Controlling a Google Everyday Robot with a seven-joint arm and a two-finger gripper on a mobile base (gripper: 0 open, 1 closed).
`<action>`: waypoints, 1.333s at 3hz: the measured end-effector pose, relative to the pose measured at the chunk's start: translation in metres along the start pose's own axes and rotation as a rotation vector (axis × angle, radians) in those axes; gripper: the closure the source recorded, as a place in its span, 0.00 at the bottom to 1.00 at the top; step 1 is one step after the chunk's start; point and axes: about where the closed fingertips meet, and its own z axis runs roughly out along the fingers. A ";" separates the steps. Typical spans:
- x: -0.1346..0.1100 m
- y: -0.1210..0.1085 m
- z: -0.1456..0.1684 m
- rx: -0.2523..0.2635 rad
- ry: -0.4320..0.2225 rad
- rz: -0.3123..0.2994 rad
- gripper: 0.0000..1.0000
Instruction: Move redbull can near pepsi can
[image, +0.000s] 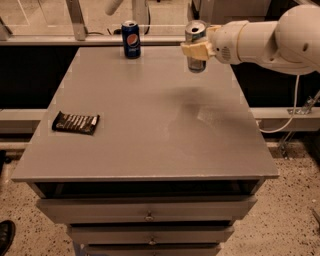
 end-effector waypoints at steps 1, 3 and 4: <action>-0.010 -0.026 0.039 0.038 -0.085 0.050 1.00; -0.038 -0.018 0.185 -0.063 -0.152 0.175 1.00; -0.036 -0.014 0.223 -0.092 -0.131 0.201 1.00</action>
Offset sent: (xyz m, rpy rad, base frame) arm 0.1519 0.1138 0.0021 0.2840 0.0048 0.0164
